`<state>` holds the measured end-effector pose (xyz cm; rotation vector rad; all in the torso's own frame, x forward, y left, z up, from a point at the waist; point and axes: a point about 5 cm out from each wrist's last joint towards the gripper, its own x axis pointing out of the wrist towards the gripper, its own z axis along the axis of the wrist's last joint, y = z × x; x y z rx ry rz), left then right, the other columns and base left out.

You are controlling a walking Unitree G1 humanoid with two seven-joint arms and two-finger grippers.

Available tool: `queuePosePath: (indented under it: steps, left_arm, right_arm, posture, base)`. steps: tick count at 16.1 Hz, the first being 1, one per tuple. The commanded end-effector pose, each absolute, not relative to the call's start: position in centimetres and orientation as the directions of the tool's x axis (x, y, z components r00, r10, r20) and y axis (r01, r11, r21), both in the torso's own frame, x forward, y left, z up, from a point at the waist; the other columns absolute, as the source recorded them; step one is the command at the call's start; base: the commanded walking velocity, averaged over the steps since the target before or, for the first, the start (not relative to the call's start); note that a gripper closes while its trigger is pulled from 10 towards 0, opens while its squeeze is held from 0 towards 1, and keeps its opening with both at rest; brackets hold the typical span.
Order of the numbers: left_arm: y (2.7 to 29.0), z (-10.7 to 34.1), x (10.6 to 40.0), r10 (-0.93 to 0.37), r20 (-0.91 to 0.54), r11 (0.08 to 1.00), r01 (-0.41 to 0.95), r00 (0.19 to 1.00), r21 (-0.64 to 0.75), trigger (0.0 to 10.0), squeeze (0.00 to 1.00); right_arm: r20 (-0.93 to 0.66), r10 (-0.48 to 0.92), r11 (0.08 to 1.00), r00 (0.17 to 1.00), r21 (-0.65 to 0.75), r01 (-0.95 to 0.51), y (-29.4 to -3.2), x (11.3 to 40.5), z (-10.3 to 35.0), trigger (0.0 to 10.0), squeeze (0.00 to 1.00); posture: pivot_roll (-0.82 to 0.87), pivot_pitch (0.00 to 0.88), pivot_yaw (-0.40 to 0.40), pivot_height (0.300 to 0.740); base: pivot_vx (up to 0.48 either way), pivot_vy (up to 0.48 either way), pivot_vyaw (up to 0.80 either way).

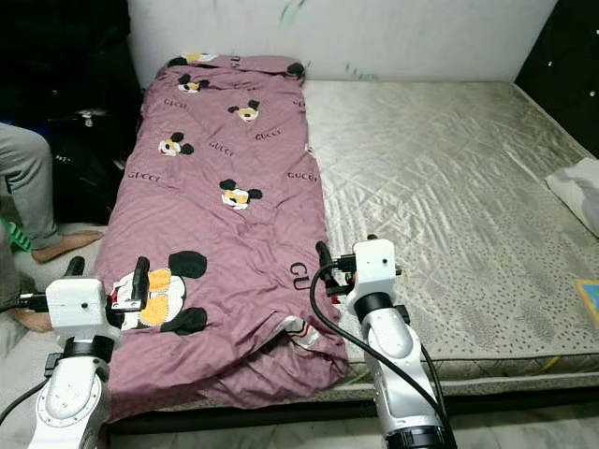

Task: Clean up the room

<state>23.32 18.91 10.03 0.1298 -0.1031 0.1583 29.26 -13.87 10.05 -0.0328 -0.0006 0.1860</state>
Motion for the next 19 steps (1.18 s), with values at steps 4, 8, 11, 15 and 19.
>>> queuePosePath:
  steps: [4,8,11,15,19]
  left_arm:
    - [19.09,9.89,23.34,0.160,0.092,0.979,-0.170,0.983,0.111,10.0,0.00]
    - [19.16,9.93,23.36,0.167,0.088,0.978,-0.177,0.982,0.113,10.0,0.00]
    - [19.09,9.95,23.44,0.167,0.086,0.978,-0.176,0.982,0.111,10.0,0.00]
    - [19.13,9.86,23.52,0.173,0.081,0.978,-0.182,0.981,0.107,10.0,0.00]
    - [19.16,9.89,23.60,0.181,0.082,0.976,-0.189,0.980,0.104,10.0,0.00]
  right_arm:
    - [-0.017,0.192,0.981,0.981,-0.018,-0.193,-13.72,29.16,9.80,10.0,0.00]
    - [-0.020,0.199,0.980,0.980,-0.014,-0.200,-13.66,29.14,9.85,10.0,0.00]
    - [-0.021,0.201,0.979,0.979,-0.016,-0.201,-13.64,29.15,9.82,10.0,0.00]
    - [-0.024,0.202,0.979,0.979,-0.019,-0.203,-13.63,29.17,9.76,10.0,0.00]
    - [-0.030,0.209,0.978,0.977,-0.020,-0.210,-13.58,29.25,9.60,10.0,0.00]
  posture:
    - [0.05,0.103,-0.038,0.731]
    - [0.05,0.117,-0.040,0.697]
    - [0.05,0.119,-0.040,0.681]
    - [0.05,0.121,-0.042,0.681]
    - [0.05,0.122,-0.043,0.681]
  base:
    - [0.000,0.000,0.00]
    - [0.000,0.000,0.00]
    - [0.000,0.000,0.00]
    - [0.000,0.000,0.00]
    - [0.000,0.000,0.00]
